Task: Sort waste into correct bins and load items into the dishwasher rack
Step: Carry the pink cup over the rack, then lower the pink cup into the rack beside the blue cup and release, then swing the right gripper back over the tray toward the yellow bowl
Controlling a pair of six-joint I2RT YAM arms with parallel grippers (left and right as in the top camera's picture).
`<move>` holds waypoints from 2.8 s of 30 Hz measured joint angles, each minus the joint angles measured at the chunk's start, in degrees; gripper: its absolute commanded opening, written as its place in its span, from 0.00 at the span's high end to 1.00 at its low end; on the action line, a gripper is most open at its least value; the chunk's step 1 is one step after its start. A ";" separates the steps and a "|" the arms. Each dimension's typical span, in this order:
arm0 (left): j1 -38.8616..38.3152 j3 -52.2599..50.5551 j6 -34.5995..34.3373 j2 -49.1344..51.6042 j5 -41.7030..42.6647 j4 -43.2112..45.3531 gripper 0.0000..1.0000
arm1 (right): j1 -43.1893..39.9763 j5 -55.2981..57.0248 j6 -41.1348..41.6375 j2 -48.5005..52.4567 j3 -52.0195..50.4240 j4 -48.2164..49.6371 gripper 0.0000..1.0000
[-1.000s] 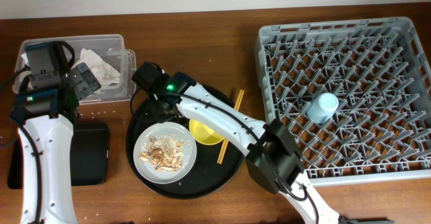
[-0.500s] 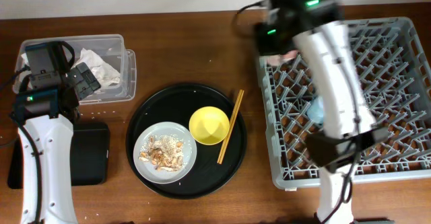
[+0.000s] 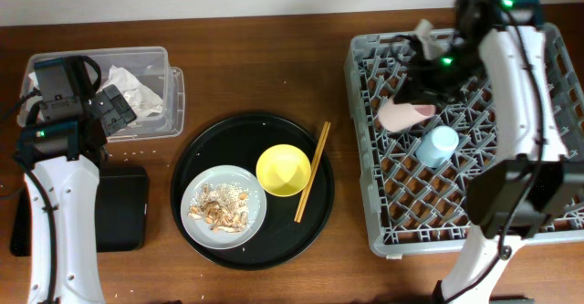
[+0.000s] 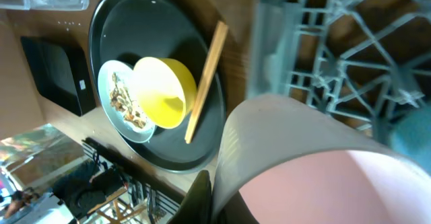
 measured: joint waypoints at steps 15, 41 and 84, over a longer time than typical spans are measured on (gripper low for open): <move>0.00 0.00 0.00 0.00 0.00 0.00 0.01 | -19.54 -24.06 -20.00 3.30 -0.68 6.71 0.96; 0.00 0.00 0.00 0.00 0.00 -0.02 0.01 | -26.62 -25.38 -17.03 18.97 -0.79 -0.04 0.80; 0.00 0.00 -0.02 0.00 0.00 0.00 0.01 | 17.55 -1.84 3.30 -16.06 -1.11 6.01 0.01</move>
